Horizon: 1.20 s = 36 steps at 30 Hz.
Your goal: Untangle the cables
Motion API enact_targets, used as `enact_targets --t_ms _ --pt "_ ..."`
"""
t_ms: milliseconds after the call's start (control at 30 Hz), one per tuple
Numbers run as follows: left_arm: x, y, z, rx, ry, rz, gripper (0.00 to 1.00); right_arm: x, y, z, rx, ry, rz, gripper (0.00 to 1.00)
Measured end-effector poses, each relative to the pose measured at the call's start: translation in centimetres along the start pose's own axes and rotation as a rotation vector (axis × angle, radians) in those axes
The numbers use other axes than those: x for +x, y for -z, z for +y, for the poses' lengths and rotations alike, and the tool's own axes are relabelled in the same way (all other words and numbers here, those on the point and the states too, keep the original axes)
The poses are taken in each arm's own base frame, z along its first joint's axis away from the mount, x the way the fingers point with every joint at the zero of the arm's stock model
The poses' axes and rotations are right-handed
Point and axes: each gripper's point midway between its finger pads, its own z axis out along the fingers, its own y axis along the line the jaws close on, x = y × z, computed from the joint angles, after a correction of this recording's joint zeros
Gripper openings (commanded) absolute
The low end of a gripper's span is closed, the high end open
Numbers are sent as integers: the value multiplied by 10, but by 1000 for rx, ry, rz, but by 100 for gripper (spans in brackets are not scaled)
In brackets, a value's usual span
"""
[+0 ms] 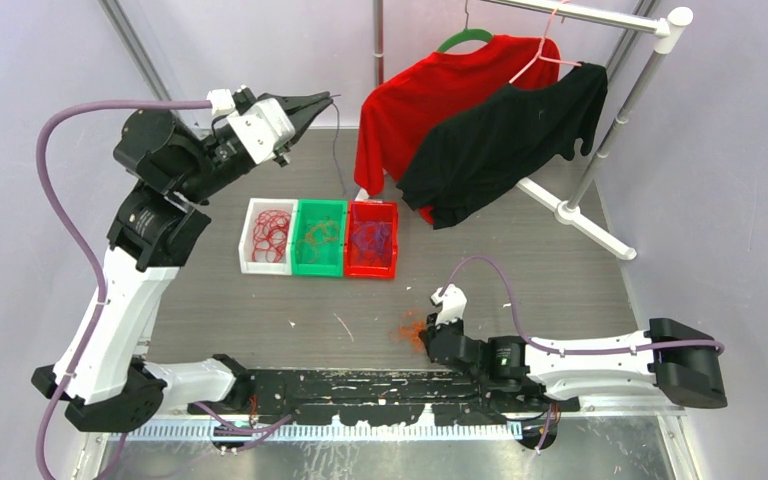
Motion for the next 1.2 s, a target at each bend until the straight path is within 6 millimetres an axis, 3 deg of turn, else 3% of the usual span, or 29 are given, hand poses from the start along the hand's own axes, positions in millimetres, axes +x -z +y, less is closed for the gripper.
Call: enact_targets --t_ms 100,400,733,1033,1200 --pt "5 -5 -1 4 4 7 0 -10 -1 11 -38 -18 -36 46" --pt "40 -27 -9 33 22 55 0 -46 8 39 -159 -35 -139 65" --pt "107 -56 -30 80 52 165 0 -80 30 43 -219 -112 -245 66" --pt "138 -65 -34 78 23 214 0 -81 36 30 -182 -106 -243 65" --pt "169 -64 -51 102 44 274 0 -99 54 26 -178 -152 -257 64"
